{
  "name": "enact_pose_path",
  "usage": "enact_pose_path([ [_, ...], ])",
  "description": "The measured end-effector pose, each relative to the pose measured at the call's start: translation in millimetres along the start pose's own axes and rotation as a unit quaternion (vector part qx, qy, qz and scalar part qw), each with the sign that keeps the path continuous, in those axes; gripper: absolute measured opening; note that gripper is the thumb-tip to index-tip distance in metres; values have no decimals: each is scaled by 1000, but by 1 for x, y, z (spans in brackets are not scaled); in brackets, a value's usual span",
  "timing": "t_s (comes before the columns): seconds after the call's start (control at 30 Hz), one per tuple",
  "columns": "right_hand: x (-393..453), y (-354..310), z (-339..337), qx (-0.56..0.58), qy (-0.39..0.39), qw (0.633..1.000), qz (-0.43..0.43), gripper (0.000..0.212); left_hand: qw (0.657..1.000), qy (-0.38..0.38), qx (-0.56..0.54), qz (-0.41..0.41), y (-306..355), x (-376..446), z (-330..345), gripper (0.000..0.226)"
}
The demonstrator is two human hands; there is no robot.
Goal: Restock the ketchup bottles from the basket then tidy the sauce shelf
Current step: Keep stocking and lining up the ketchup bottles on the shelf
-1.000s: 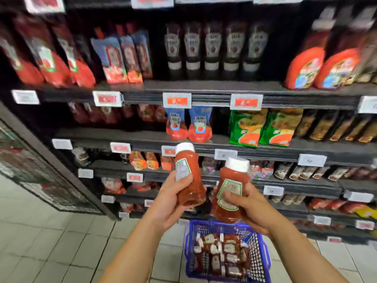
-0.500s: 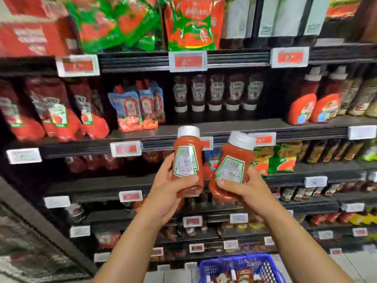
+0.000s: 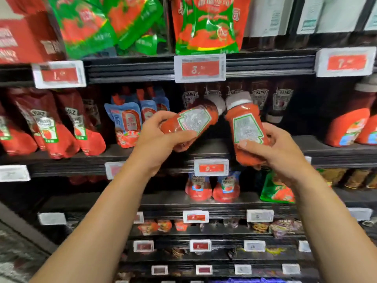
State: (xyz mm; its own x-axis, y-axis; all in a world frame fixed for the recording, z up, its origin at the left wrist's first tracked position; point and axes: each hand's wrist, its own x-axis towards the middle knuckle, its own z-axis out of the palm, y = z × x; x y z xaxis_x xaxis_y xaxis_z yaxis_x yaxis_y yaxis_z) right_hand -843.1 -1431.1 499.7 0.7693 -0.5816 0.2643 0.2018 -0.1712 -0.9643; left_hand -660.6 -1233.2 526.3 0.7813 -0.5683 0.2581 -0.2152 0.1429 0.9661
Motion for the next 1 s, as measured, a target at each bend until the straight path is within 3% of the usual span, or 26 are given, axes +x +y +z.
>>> enact_pose_path([
  [0.1, 18, 1, -14, -7, -6, 1000, -6, 45, 999, 26, -14, 22, 3, 21, 4, 48],
  [0.3, 40, -2, -38, -60, 12, 998, -18, 66, 997, 65, 3, 52, 10, 37, 12, 49],
  [0.53, 60, -7, -50, -80, 23, 995, -46, 66, 996, 62, 63, 29, 8, 59, 31, 21],
  [0.67, 68, -10, -53, -55, 69, 994, -62, 78, 995, 29, 38, 86, 7, 66, 36, 42],
  [0.83, 74, -14, -49, -46, 104, 989, -98, 53, 991, -3, 43, 123, 1, 83, 41, 53],
  [1.0, 93, -11, -46, -138, 98, 983, -74, 75, 989, -8, 70, 131, -16, 96, 44, 53],
])
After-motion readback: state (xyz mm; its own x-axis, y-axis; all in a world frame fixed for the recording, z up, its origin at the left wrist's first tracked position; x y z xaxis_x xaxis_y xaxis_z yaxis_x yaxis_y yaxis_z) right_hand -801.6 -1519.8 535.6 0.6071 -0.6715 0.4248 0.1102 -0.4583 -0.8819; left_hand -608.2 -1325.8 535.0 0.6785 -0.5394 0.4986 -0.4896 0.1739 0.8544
